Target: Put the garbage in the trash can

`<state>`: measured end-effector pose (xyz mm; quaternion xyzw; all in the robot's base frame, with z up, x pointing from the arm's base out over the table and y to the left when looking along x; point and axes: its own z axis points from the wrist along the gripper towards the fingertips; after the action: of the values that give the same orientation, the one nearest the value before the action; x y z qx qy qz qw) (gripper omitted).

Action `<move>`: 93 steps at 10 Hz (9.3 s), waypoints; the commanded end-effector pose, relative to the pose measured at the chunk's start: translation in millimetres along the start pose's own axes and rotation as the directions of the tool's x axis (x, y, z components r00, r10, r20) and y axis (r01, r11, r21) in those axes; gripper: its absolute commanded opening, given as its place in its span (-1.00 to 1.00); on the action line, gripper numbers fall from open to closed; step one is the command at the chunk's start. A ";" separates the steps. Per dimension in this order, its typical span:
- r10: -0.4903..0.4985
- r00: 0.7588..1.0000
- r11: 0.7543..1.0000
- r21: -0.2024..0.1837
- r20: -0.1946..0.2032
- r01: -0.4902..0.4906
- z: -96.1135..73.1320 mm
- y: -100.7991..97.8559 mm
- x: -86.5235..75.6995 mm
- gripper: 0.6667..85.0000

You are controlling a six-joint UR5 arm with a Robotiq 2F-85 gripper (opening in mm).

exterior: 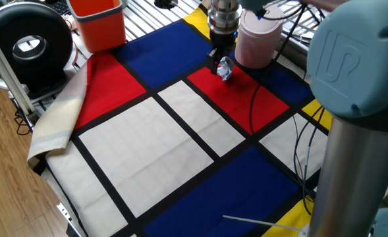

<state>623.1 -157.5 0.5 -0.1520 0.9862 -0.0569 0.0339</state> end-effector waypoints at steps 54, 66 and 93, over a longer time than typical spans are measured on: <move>0.098 0.995 0.992 0.081 -0.007 -0.097 -115.9 -120.6 34.2 -0.99; 0.028 0.998 1.000 -0.001 -0.061 -0.028 -114.1 -101.1 40.6 -0.23; -0.216 0.956 0.976 -0.077 -0.196 0.205 -118.3 -94.5 68.2 0.87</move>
<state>575.1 -255.2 127.1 -0.2504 0.9633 -0.0513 -0.0817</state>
